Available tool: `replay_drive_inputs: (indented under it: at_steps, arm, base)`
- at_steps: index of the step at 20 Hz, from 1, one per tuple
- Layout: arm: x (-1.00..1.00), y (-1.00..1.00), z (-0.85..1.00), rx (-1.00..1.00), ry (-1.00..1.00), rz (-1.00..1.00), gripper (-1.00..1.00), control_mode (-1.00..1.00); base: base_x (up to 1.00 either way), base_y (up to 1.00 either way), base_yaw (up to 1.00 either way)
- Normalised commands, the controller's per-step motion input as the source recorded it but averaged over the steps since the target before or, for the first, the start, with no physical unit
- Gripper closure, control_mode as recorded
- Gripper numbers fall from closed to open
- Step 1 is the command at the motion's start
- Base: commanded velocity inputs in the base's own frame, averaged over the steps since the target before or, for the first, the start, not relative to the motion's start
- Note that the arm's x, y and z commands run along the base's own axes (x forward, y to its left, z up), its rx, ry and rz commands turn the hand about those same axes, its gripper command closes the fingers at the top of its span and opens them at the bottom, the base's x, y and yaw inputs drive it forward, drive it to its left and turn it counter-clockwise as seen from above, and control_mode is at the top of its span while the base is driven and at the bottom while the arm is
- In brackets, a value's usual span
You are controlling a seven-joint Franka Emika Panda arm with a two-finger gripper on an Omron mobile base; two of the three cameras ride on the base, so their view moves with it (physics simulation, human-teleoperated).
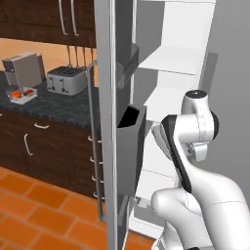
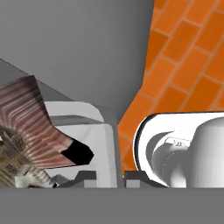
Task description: Take the meat container that has the fish and place it on the second highest rack of the freezer. Then take the vegetable container that has the tomato and squash and place it on the highest rack of the freezer.
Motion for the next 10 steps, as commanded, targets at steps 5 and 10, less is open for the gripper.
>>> replay_drive_inputs:
  at_steps: [5,10]
  arm:
    - [0.00,0.00,0.00,0.00,0.00,0.00,1.00,1.00]
    - [0.00,0.00,0.00,0.00,0.00,0.00,1.00,1.00]
  base:
    - [0.48,0.25,0.12]
    - [0.40,0.44,0.10]
